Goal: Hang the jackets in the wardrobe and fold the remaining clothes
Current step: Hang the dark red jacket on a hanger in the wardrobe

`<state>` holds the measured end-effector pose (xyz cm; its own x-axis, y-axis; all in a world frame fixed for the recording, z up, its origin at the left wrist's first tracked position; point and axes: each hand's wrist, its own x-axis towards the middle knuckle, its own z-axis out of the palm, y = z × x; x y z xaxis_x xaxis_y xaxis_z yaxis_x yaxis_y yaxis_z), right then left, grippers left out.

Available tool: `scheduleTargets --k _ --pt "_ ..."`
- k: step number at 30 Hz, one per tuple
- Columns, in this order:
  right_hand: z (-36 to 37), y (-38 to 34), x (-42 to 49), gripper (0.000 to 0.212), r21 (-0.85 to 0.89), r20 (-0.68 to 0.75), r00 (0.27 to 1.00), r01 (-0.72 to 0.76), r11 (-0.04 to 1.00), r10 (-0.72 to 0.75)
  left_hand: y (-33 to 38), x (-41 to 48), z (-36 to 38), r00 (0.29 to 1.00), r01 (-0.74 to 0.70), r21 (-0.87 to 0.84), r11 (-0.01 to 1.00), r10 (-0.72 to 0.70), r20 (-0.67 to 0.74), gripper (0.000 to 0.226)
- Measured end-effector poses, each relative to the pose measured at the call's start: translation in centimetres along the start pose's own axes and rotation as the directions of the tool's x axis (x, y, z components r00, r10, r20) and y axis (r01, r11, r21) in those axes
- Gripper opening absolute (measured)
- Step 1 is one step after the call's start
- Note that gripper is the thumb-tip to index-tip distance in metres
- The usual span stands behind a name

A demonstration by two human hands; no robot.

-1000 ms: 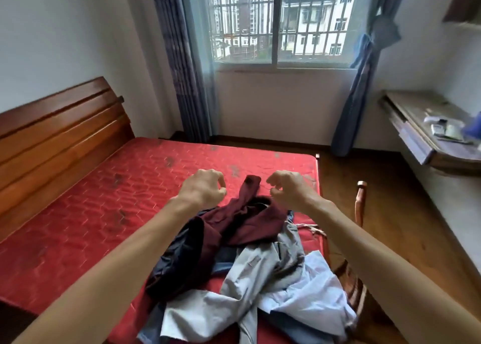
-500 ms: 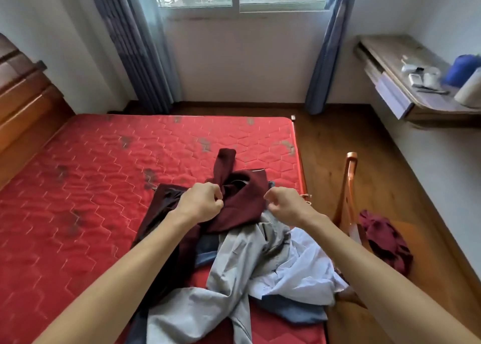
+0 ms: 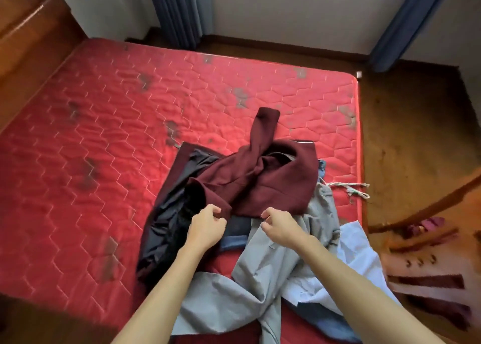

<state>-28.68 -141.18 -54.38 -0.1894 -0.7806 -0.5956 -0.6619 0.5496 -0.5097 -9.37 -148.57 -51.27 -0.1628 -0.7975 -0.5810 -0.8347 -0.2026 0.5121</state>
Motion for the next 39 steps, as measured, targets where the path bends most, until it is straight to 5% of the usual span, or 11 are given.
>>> scheduleTargets --k 7,11,16,19,21,23,26,29,33,36,39 --pt "10.7 -2.7 10.3 0.050 0.011 0.188 0.980 -0.065 0.998 0.062 -12.5 7.0 1.7 0.969 0.243 -0.115 0.963 -0.245 -0.011 0.048" --pt "13.8 -4.9 15.0 0.086 0.102 0.167 0.980 -0.130 0.986 0.112 -17.5 8.6 3.9 0.961 0.251 -0.119 0.961 -0.232 0.154 0.068" --pt "16.4 -5.6 18.9 0.122 0.253 0.162 0.915 -0.399 0.881 0.369 -19.5 8.7 6.5 0.927 0.272 -0.238 0.932 -0.188 0.323 0.064" --pt "16.9 -5.1 19.4 0.086 0.422 0.071 0.876 -0.460 0.781 0.477 -19.7 8.0 7.1 0.915 0.256 -0.226 0.940 -0.160 0.371 0.055" --pt "16.3 -5.0 18.9 0.042 0.517 0.100 0.909 -0.396 0.759 0.405 -19.3 7.2 6.6 0.916 0.265 -0.237 0.935 -0.167 0.366 0.046" --pt "14.8 -5.6 17.7 0.021 0.565 0.156 0.944 -0.327 0.757 0.291 -18.8 6.7 5.3 0.926 0.253 -0.241 0.937 -0.161 0.342 0.033" --pt "11.1 -7.9 14.8 0.016 0.608 0.180 0.967 -0.253 0.752 0.180 -17.0 6.2 2.1 0.956 0.187 -0.242 0.952 -0.120 0.268 0.028" --pt "7.4 -11.6 11.4 0.021 0.672 0.210 0.977 -0.173 0.720 0.039 -13.4 5.3 -1.2 0.986 0.088 -0.236 0.968 -0.051 0.158 0.051" --pt "-0.1 -17.9 6.9 0.018 0.773 0.075 0.990 0.017 0.634 -0.117 -6.7 3.4 -6.8 0.996 -0.090 -0.282 0.955 0.085 -0.033 0.053" --pt "-7.2 -20.9 2.8 0.012 0.822 -0.065 0.984 0.146 0.551 -0.164 -0.3 1.3 -12.0 0.969 -0.245 -0.430 0.869 0.218 -0.112 0.034" --pt "-13.7 -22.0 -2.7 0.017 0.812 -0.219 0.950 0.303 0.498 -0.221 6.2 -0.7 -16.5 0.963 -0.263 -0.631 0.730 0.236 -0.129 0.054"
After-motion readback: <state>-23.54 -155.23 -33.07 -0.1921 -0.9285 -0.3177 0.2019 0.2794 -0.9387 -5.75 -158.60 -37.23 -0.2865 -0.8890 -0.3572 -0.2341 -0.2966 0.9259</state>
